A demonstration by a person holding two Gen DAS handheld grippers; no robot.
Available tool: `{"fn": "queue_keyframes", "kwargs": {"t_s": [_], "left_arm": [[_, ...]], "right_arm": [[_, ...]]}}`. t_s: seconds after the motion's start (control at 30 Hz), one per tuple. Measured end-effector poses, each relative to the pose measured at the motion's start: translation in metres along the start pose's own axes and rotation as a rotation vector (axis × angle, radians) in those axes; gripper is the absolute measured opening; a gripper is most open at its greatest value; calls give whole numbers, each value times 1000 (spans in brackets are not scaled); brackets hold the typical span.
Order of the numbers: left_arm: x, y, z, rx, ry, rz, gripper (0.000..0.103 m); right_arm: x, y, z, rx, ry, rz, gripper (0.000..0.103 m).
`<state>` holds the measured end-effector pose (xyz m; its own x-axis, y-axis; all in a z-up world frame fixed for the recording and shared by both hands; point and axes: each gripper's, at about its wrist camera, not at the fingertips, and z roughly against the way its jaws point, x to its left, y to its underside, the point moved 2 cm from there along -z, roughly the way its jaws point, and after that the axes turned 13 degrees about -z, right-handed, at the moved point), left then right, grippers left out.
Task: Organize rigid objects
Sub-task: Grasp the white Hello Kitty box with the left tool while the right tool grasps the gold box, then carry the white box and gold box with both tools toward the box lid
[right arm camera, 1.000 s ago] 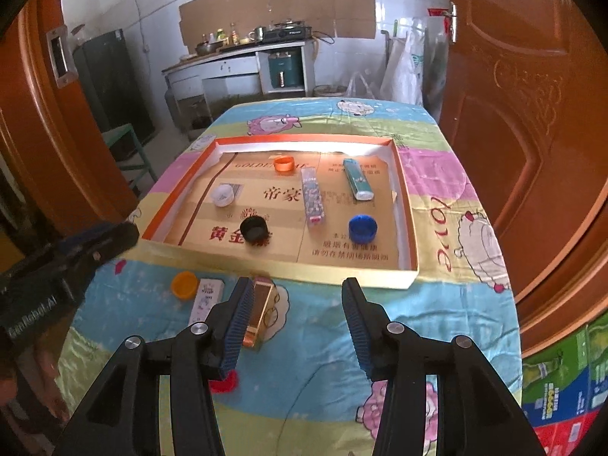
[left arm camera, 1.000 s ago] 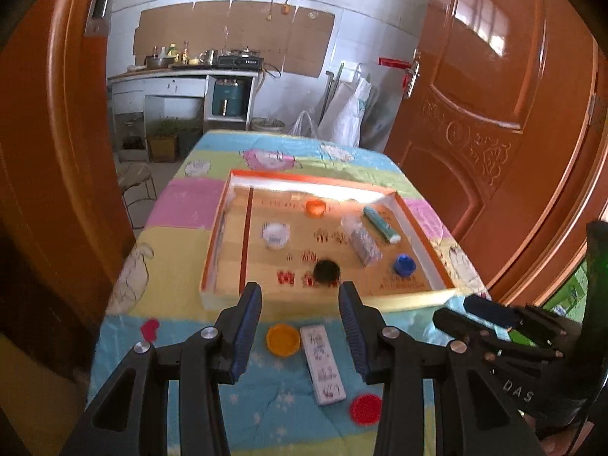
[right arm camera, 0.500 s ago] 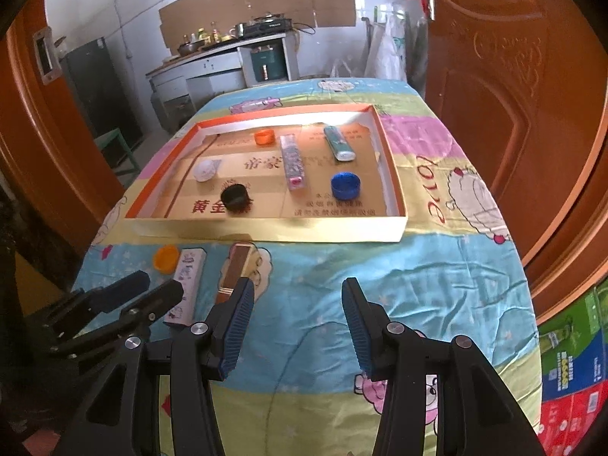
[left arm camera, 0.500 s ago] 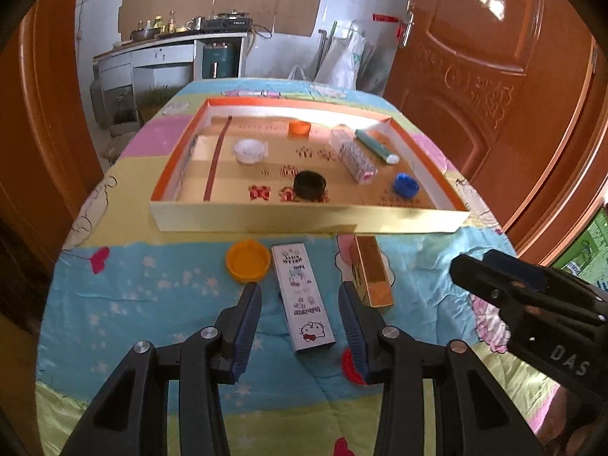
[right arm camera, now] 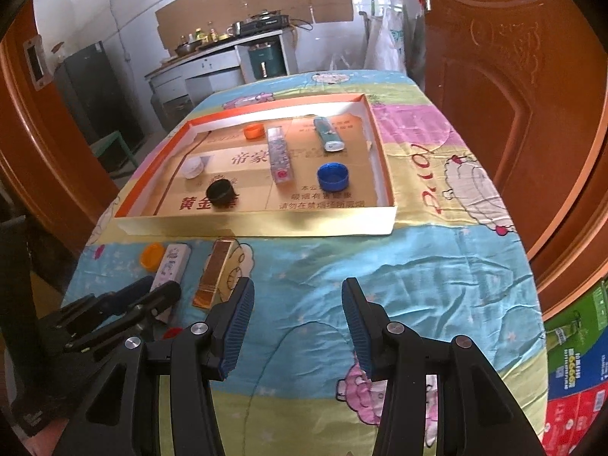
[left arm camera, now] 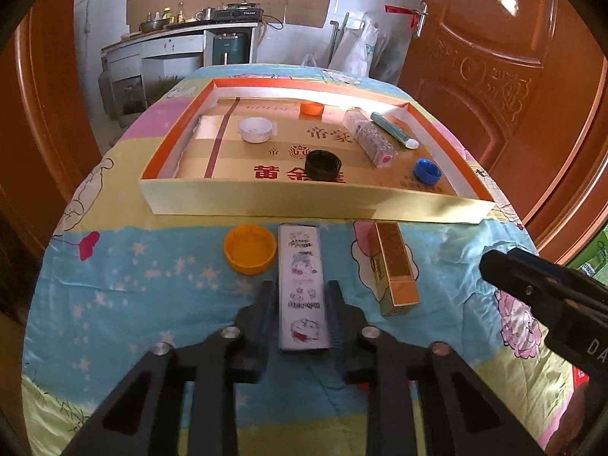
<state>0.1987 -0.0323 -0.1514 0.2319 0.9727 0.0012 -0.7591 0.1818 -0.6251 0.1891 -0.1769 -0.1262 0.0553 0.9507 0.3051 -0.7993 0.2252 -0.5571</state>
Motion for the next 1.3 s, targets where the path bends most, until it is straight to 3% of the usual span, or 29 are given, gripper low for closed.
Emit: {"fn": "queue_keyframes", "kwargs": {"t_s": [0.3, 0.53, 0.6, 0.63, 0.7, 1.3], "left_arm": [[8, 12, 23, -40, 45, 1, 26], [16, 20, 53, -92, 61, 6, 26], [18, 21, 58, -102, 71, 6, 26], [19, 21, 60, -107, 73, 2, 26], [21, 22, 61, -110, 74, -1, 26], [36, 19, 68, -136, 89, 39, 26]], "right_arm": [[31, 8, -13, 43, -60, 32, 50], [63, 11, -40, 52, -21, 88, 49], [67, 13, -49, 56, 18, 103, 40], [68, 14, -53, 63, 31, 109, 26], [69, 16, -56, 62, 44, 113, 18], [69, -1, -20, 7, 1, 83, 18]]}}
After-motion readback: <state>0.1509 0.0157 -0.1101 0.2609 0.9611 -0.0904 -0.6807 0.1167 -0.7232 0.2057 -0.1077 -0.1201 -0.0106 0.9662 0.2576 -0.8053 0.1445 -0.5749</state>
